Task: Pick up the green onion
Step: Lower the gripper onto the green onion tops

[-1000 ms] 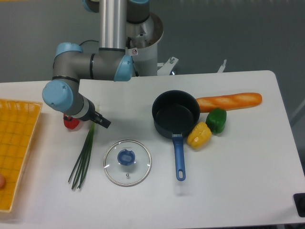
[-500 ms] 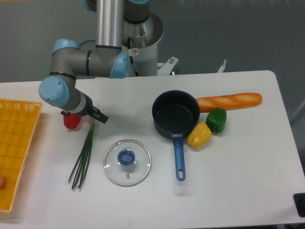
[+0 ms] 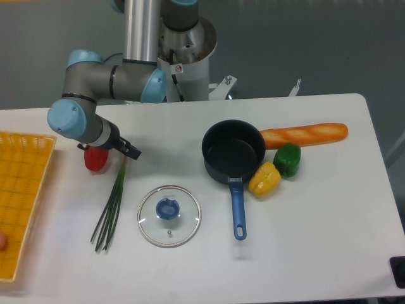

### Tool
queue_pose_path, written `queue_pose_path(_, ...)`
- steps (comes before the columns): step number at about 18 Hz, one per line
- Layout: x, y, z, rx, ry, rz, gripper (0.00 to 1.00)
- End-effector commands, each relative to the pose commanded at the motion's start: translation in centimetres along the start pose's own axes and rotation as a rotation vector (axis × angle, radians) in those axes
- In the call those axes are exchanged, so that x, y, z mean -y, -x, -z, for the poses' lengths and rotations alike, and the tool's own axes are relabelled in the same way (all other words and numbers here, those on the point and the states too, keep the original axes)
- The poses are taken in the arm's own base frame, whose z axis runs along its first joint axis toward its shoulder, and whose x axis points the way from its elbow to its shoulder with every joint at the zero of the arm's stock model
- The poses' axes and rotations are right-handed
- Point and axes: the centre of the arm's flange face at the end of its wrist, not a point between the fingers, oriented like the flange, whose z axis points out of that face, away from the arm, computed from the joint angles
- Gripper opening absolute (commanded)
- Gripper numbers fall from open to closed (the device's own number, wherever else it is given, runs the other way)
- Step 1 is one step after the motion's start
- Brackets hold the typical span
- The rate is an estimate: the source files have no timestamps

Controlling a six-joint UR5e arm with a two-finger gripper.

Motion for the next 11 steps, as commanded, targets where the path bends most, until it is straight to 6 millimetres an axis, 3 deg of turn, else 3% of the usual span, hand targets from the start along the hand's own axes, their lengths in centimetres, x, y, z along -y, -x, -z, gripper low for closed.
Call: queue_pose_path(11, 0.49, -0.57, -0.2, 0.005, 0.003, 0.008, 1.0)
